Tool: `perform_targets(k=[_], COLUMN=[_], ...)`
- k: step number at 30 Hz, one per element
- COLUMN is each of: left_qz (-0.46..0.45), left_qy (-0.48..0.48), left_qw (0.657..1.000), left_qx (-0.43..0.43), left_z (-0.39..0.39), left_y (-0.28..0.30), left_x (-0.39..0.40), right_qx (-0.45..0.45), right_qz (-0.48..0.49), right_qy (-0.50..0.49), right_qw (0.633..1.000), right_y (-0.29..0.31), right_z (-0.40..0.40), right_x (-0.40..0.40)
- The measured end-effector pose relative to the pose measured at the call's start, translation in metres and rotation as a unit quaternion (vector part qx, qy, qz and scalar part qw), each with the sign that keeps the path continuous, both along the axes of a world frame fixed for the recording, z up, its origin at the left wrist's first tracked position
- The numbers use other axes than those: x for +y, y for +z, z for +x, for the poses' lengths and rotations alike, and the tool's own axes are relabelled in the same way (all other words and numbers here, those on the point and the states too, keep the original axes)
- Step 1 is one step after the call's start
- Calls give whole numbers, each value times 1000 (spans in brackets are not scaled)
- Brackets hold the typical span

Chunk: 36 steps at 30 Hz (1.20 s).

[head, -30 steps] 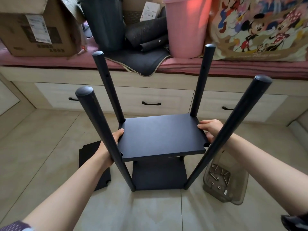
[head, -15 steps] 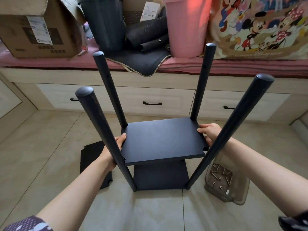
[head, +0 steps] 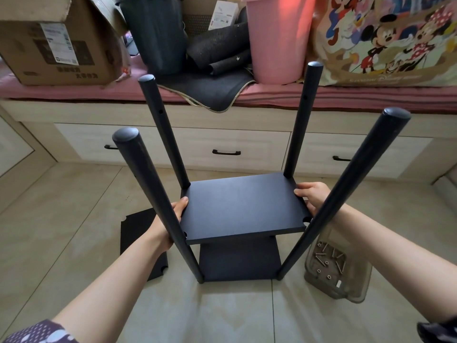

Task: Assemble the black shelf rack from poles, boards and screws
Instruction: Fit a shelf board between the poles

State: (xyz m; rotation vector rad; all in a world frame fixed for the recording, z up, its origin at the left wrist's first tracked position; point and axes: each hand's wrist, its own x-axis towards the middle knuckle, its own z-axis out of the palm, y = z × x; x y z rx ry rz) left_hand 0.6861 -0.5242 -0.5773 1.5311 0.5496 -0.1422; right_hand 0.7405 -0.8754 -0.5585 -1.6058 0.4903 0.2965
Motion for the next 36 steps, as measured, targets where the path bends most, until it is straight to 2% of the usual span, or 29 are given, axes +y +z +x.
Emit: perform_targets(k=[4, 9, 12, 16, 20, 22, 25, 28, 33, 36], left_qz=[-10, -75, -83, -139, -116, -98, -107, -136, -240, -286], left_qy=[3, 63, 104, 146, 189, 198, 207, 214, 212, 202], left_qw=[1000, 994, 990, 979, 975, 975, 972, 967, 947, 937], left_qx=[5, 48, 43, 35, 25, 24, 26, 20, 2, -12], left_z=[0, -4, -8, -19, -27, -30, -34, -40, -58, -65], left_y=[-2, -2, -2, 0, 0, -1, 0, 3, 3, 7], left_x=[-1, -9, -12, -19, -32, -40, -52, -60, -69, -73], right_qx=[-12, -19, -21, 27, 70, 75, 79, 37, -58, -116], right_qz=[27, 48, 43, -17, -37, -26, 37, 69, -12, -53], right_qy=[-4, 7, -38, -91, -104, -67, 12, 101, 216, 213], right_qw=[1000, 999, 998, 995, 991, 995, 996, 992, 975, 969], right_y=[0, 3, 6, 8, 10, 16, 25, 25, 17, 16], right_z=[0, -9, -17, -27, -46, -62, -85, -107, -146, -156], right_x=[-3, -8, -19, -31, -24, -11, 21, 58, 116, 130])
